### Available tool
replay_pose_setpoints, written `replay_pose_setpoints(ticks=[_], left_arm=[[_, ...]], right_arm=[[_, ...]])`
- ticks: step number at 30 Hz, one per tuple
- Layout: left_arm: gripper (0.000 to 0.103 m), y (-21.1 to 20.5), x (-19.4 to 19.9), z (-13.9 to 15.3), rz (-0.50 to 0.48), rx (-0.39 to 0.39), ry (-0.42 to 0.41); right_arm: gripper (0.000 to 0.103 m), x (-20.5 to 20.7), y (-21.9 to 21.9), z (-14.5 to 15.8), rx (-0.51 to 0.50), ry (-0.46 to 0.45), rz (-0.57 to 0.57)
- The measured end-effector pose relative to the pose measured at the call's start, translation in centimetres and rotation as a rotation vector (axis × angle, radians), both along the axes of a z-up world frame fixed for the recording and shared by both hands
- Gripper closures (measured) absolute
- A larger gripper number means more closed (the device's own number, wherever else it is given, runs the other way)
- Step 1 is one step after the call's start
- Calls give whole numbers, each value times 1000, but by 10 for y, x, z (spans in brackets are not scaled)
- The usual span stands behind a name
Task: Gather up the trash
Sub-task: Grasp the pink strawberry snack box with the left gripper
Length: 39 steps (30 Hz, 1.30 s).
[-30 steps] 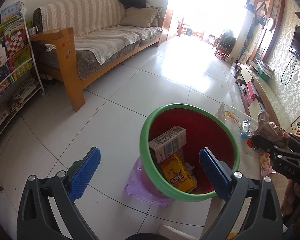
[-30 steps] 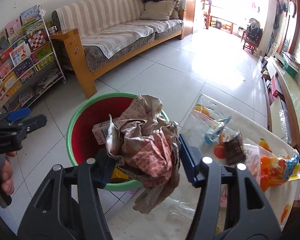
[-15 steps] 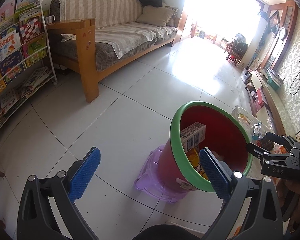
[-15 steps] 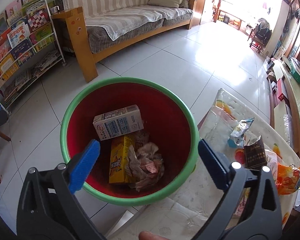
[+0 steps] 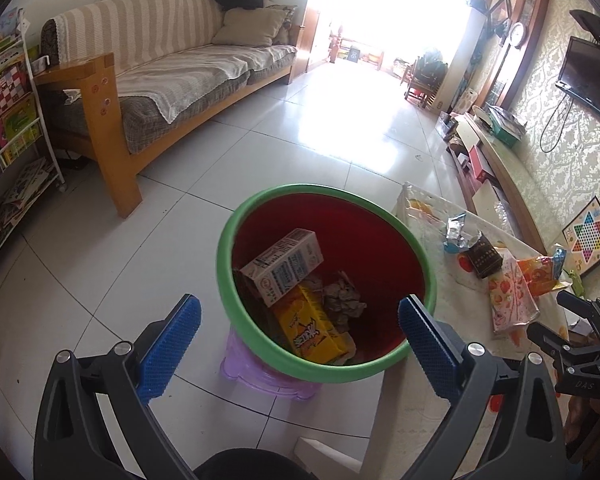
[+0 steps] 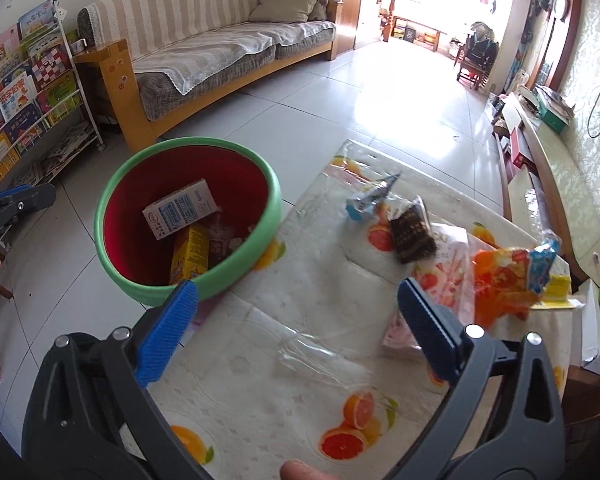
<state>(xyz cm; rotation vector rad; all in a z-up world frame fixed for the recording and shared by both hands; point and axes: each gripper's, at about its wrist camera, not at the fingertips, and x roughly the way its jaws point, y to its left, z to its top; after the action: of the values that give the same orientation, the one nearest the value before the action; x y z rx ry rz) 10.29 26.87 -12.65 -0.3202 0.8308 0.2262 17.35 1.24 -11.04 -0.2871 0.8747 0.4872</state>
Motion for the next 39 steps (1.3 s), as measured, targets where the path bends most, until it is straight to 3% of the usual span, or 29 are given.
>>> replay_pose_setpoints(ticks=[15,26,33,36,39], left_arm=[[8,-176,77,-16,-324,-41,66],[8,-275,130,-29,-456,35,137],[8,-321,162,-58,-477,188,221],[9,-324,174,-70,-446,197,260],[19,-322,182,-78,-405,186,285]], right_arm=[[5,-26,-174,4,36,-23,-270],[5,-49,-255,-16,95,23,-382],[5,-60,-289,-25,136,41,-451],[5,-66,-302,-27,137,39,-465],[5,-70,-316,-31,137,47,-493]])
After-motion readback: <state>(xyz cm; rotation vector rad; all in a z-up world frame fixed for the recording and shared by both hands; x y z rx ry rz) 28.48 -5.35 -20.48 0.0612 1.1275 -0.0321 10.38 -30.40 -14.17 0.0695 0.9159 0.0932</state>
